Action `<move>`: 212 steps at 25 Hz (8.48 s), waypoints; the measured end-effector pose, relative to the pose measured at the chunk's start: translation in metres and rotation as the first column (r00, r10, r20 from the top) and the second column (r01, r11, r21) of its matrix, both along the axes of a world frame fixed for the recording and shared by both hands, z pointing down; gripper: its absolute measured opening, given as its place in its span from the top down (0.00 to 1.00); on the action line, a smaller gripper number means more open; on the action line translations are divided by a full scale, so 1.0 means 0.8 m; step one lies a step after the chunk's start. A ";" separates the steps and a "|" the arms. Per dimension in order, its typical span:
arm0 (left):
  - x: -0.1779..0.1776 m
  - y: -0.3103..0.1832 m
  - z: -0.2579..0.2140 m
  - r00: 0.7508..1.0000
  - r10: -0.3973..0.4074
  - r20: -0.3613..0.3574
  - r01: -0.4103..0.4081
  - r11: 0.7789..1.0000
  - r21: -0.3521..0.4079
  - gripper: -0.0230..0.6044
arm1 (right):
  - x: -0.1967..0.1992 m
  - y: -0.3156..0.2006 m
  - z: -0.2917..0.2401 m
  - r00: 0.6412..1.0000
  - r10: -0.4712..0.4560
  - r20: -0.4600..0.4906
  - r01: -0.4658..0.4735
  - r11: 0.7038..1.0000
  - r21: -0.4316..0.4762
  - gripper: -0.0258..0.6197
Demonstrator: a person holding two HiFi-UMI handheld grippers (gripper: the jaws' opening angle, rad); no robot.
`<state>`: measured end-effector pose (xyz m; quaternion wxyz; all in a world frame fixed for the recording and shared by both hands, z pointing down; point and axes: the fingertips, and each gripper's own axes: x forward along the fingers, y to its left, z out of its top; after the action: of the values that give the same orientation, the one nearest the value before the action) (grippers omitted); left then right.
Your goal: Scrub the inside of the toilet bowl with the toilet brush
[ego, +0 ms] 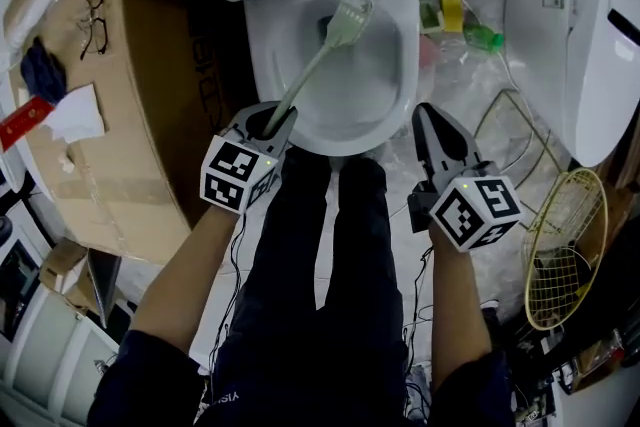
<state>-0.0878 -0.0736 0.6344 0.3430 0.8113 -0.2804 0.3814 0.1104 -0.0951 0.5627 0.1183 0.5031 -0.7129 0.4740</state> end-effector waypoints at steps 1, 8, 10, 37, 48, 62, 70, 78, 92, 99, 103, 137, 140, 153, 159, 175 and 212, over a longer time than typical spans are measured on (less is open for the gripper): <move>-0.002 0.001 0.012 1.000 0.009 0.011 -0.009 1.000 -0.007 0.88 | -0.001 0.001 0.009 1.000 0.002 0.001 -0.002 1.000 -0.004 0.95; -0.013 0.008 0.076 0.994 0.061 0.087 -0.057 0.997 -0.053 0.88 | -0.005 0.012 0.062 1.000 0.007 0.007 -0.007 0.999 -0.041 0.95; -0.015 0.008 0.089 0.991 0.072 0.109 -0.065 0.996 -0.065 0.88 | -0.005 0.013 0.073 1.000 0.007 0.006 -0.007 0.999 -0.051 0.95; -0.011 0.017 0.191 0.855 0.352 0.382 -0.276 0.931 -0.239 0.88 | 0.015 0.040 0.128 1.000 0.010 0.014 -0.008 0.993 -0.114 0.95; -0.019 0.057 0.193 0.788 0.476 0.392 -0.368 0.873 -0.320 0.88 | 0.011 0.051 0.131 1.000 0.000 0.023 0.003 0.992 -0.127 0.95; -0.045 0.084 0.176 0.769 0.488 0.413 -0.304 0.848 -0.435 0.88 | -0.012 0.039 0.124 0.994 -0.098 0.047 0.103 0.987 -0.124 0.95; -0.052 0.077 0.178 0.789 0.408 0.459 -0.171 0.864 -0.474 0.88 | -0.018 0.020 0.120 0.988 -0.143 0.060 0.149 0.982 -0.115 0.95; -0.059 0.051 0.182 0.828 0.252 0.501 0.009 0.887 -0.462 0.88 | -0.006 0.007 0.118 0.988 -0.138 0.067 0.145 0.983 -0.116 0.95; -0.034 -0.018 0.173 0.857 0.193 0.478 -0.016 0.937 -0.350 0.88 | 0.016 0.009 0.120 0.993 -0.105 0.059 0.112 0.986 -0.125 0.95; 0.013 -0.012 0.171 0.886 0.205 0.416 -0.060 0.940 -0.335 0.88 | 0.024 0.016 0.115 0.995 -0.091 0.050 0.096 0.988 -0.120 0.95; 0.035 0.007 0.167 0.898 0.222 0.381 -0.088 0.937 -0.338 0.88 | 0.027 0.028 0.118 0.995 -0.085 0.046 0.090 0.988 -0.127 0.95; -0.059 0.133 0.158 0.891 0.053 0.450 0.243 0.784 -0.572 0.88 | -0.008 0.025 0.103 0.978 -0.194 0.083 0.202 0.974 -0.105 0.95; -0.067 0.112 0.153 0.874 -0.009 0.486 0.302 0.794 -0.527 0.88 | -0.003 0.019 0.103 0.978 -0.189 0.087 0.198 0.974 -0.106 0.95; -0.043 -0.006 0.148 0.879 -0.056 0.473 0.238 0.912 -0.333 0.88 | 0.026 0.012 0.114 0.986 -0.148 0.078 0.157 0.979 -0.132 0.95; 0.012 -0.013 0.142 0.915 -0.014 0.402 0.145 0.944 -0.297 0.88 | 0.033 0.016 0.113 0.989 -0.126 0.072 0.135 0.982 -0.133 0.95; 0.071 0.102 0.138 0.915 0.257 0.311 -0.135 0.921 -0.366 0.88 | 0.021 0.055 0.110 0.992 -0.111 0.064 0.118 0.984 -0.130 0.95; -0.134 0.073 0.118 0.762 0.229 0.606 0.105 0.879 -0.465 0.91 | -0.015 0.020 0.100 0.983 -0.151 0.103 0.164 0.977 -0.134 0.95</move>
<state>-0.1952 -0.0148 0.7289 0.3991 0.5304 -0.2514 0.7044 0.0983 -0.0787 0.6428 0.1579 0.4126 -0.7198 0.5355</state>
